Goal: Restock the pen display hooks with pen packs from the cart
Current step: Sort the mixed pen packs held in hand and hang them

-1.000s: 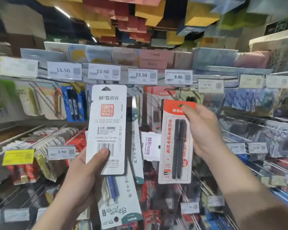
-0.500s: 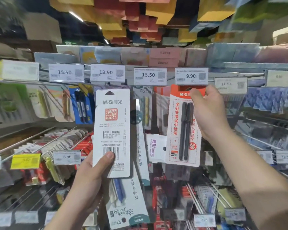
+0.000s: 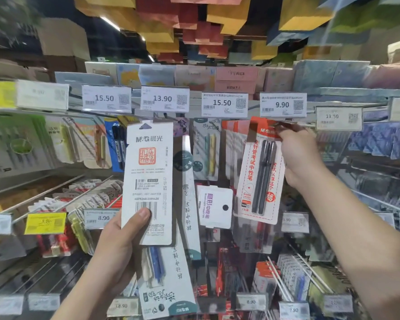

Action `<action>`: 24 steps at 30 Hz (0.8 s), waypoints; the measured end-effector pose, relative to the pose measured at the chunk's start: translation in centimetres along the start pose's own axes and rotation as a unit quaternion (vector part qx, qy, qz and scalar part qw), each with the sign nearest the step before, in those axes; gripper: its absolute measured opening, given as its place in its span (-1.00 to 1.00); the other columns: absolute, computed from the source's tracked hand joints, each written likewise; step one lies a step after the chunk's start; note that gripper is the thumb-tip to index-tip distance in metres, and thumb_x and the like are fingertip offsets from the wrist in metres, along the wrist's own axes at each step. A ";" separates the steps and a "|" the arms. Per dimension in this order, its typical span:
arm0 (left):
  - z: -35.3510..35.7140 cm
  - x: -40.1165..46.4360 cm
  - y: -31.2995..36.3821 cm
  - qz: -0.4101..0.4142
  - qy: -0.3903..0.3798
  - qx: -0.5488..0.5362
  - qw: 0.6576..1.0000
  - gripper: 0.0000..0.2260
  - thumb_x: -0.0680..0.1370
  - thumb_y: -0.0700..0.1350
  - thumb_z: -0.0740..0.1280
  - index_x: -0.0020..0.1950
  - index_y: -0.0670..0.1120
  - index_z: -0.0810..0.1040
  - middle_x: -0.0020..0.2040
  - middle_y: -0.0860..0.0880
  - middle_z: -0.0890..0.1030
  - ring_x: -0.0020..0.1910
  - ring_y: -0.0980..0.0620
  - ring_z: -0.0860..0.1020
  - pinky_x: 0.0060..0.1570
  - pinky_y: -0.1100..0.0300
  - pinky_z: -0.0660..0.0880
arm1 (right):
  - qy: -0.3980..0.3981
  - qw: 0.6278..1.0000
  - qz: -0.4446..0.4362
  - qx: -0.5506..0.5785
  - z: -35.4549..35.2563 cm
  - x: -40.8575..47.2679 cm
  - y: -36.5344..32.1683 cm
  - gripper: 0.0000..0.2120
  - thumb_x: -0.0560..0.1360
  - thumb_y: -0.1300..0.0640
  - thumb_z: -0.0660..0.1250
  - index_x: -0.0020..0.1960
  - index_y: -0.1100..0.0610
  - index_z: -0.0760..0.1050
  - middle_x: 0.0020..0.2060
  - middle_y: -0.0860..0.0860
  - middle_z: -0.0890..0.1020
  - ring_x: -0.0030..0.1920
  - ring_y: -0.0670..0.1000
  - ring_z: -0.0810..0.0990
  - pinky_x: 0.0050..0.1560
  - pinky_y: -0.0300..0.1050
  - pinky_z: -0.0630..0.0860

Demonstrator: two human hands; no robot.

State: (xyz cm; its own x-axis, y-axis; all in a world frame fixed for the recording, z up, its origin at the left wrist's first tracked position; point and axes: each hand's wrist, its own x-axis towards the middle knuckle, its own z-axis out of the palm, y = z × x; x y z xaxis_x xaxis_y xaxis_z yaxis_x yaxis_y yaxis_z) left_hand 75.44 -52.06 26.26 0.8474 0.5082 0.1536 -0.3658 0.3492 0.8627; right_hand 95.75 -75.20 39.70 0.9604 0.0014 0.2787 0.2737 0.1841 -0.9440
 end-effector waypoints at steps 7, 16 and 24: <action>0.0 0.0 0.4 -0.026 -0.034 -0.002 0.999 -0.58 0.40 -0.10 0.42 0.21 -0.26 0.61 0.07 -0.28 0.72 -0.15 -0.13 0.74 -0.25 0.04 0.69 | 0.030 0.999 0.015 -0.013 1.7 3.2 1.5 -0.85 0.61 0.24 0.36 0.11 0.04 0.63 -0.04 -0.03 0.75 0.04 0.07 0.71 0.23 0.15 0.61; -0.8 0.2 -0.2 -0.039 -0.055 0.000 0.998 -0.40 0.35 -0.03 0.63 0.28 -0.28 0.60 0.14 -0.28 0.71 -0.03 -0.14 0.74 -0.12 0.04 0.70 | 0.100 0.977 -0.062 -0.179 2.7 1.8 3.3 -0.69 0.62 0.01 0.32 0.29 0.10 0.38 0.21 0.09 0.52 0.26 0.14 0.51 0.35 0.05 0.41; -1.0 0.6 -0.6 -0.070 -0.080 -0.021 0.994 -0.22 0.01 0.10 0.77 0.13 -0.21 0.71 0.13 -0.28 0.71 -0.04 -0.14 0.74 -0.15 0.02 0.69 | -0.041 0.951 -0.239 -0.192 1.7 -7.7 5.8 -0.92 0.64 0.18 0.27 0.08 0.03 0.50 -0.02 -0.06 0.62 0.01 -0.14 0.57 0.06 -0.25 0.49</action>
State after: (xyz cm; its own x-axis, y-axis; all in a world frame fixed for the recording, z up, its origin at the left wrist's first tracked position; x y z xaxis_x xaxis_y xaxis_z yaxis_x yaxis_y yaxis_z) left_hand 75.76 -51.22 25.31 0.9404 0.3213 0.1110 -0.2528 0.4428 0.8602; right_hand 89.89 -72.49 32.39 0.7181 0.0867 0.6905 0.6923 -0.1906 -0.6960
